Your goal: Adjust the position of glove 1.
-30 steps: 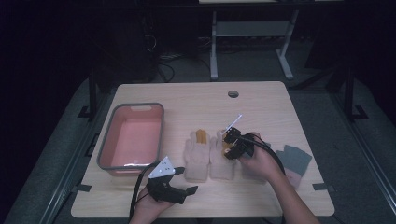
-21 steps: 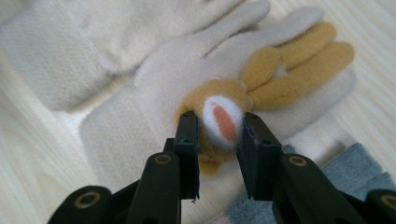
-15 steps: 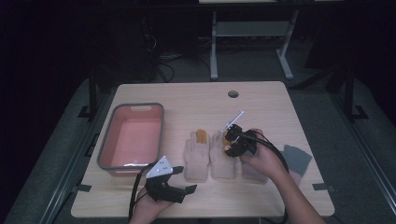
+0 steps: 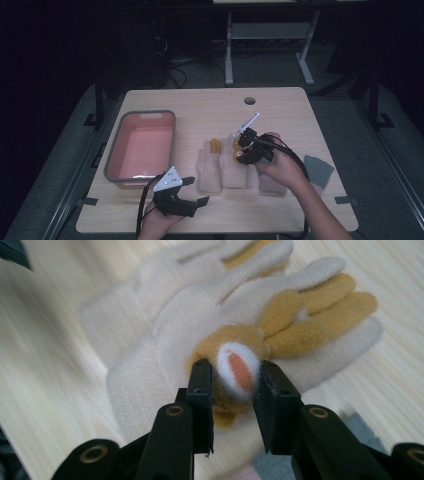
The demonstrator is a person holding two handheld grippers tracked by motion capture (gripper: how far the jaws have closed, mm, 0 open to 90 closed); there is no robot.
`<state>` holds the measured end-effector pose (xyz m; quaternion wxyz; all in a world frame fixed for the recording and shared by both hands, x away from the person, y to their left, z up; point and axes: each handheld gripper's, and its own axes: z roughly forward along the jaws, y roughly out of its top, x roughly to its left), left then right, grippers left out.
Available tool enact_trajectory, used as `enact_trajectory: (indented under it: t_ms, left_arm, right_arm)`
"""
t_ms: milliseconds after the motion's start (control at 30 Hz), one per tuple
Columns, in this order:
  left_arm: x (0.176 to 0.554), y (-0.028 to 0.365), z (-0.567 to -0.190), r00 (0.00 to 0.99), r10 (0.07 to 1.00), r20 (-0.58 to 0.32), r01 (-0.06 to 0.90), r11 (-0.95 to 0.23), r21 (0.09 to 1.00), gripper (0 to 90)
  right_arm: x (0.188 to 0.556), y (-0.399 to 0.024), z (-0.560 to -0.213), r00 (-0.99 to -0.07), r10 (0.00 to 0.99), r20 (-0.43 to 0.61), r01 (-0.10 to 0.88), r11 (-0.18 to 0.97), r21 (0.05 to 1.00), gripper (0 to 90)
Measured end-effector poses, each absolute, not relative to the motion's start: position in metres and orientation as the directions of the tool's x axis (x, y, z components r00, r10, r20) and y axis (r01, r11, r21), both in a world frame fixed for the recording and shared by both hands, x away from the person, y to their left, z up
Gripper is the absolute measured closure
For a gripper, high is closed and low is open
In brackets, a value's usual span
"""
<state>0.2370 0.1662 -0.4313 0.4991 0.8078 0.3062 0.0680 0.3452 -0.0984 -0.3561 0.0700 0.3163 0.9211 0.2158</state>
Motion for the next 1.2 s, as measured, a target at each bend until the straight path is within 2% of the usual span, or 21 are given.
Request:
enact_trajectory:
  t_ms: [233,567,1200]
  left_arm:
    - [0.236,0.168,-0.43,0.798,0.571,-0.192,0.423,-0.305,0.853,16.1]
    - [0.237,0.172,-0.429,0.786,0.586,-0.199,0.431,-0.289,0.855,16.1]
    - [0.238,0.173,-0.43,0.777,0.593,-0.21,0.446,-0.285,0.848,16.1]
  right_arm:
    - [0.35,-0.074,-0.35,-0.812,0.582,0.039,0.53,0.708,0.467,70.5]
    - [0.358,-0.044,-0.36,-0.824,0.564,0.057,0.527,0.725,0.444,70.4]
    - [0.369,-0.03,-0.389,-0.813,0.574,0.099,0.561,0.725,0.4,70.1]
